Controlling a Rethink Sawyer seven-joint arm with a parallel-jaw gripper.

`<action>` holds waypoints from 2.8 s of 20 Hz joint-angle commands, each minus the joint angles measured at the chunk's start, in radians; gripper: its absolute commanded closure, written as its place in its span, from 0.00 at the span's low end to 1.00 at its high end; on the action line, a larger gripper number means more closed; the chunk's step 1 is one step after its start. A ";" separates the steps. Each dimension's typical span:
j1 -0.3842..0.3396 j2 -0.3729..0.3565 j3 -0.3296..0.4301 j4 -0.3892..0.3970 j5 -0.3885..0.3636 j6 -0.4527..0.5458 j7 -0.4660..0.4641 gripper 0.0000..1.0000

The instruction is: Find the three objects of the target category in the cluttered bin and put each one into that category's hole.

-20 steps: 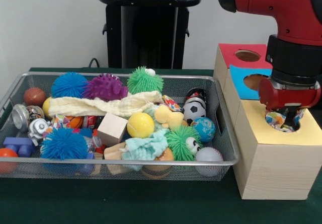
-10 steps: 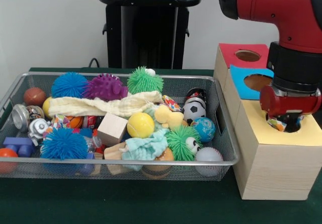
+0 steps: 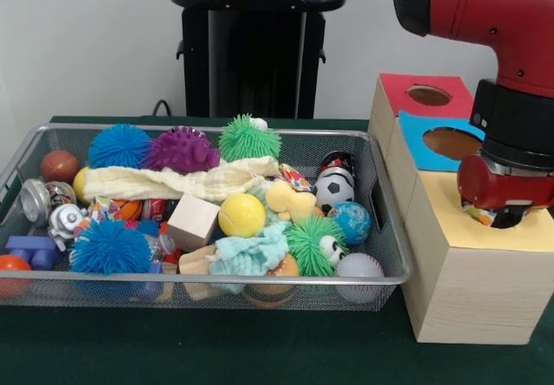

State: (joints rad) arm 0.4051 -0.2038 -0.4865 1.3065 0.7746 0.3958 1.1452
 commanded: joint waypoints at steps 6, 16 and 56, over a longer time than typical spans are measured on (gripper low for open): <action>0.004 0.209 -0.021 -0.148 -0.024 0.105 0.410 1.00; -0.006 0.193 -0.132 -0.162 -0.115 0.192 0.380 1.00; -0.048 0.144 -0.072 -0.114 -0.184 0.215 0.321 0.00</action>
State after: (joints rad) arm 0.4261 -0.1030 -0.6399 1.1505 0.6667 0.5693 1.2741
